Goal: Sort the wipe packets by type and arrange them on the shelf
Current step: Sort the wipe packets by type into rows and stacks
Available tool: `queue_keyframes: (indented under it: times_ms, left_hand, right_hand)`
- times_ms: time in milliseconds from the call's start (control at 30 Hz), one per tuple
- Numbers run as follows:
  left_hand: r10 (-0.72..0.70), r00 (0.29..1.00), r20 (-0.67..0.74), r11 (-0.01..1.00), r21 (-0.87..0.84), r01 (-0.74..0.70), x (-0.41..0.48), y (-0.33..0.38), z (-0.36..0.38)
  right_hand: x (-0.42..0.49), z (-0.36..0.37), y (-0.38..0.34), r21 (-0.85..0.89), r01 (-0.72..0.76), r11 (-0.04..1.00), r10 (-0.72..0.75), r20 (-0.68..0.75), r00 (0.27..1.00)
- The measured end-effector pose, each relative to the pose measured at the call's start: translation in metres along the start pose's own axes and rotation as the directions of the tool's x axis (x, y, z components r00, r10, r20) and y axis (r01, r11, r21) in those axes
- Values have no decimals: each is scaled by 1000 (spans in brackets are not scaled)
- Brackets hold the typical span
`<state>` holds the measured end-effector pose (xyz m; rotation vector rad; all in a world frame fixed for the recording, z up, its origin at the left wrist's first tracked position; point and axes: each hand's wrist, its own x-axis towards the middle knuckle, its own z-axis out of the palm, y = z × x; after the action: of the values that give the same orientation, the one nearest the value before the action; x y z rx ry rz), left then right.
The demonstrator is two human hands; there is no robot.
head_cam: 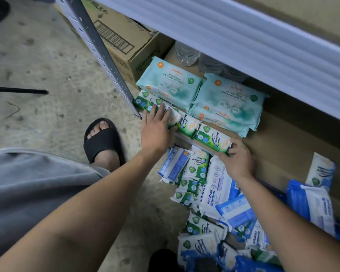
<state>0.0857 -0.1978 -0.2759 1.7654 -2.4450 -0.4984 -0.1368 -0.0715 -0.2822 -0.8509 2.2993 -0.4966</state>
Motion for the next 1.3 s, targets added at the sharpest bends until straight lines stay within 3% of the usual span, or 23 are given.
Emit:
queue_keyframes:
  times_ms: [367,533,633,733,833,1300]
  left_hand:
    - [-120,993,3,992,-49,120,18,-18,-9]
    - [-112,993,-24,989,-100,110,21,-27,-5]
    - [-105,994,-34,984,-148,99,20,-29,-2]
    - [-104,994,-30,978,-186,97,19,-31,-3]
    - [-91,996,-17,978,-188,86,19,-32,-5]
    - [-82,997,12,984,-156,83,22,-37,-3]
  right_hand:
    - [-3,-13,0,229,-64,971,41,104,994]
    - [4,-48,8,316,-91,944,110,-44,993]
    - [22,-67,-4,530,-179,829,207,7,978]
    - [42,-73,-26,682,-347,644,304,188,934]
    - [52,-64,-39,655,-416,631,268,318,909]
    - [47,-41,-43,641,-402,654,299,269,916]
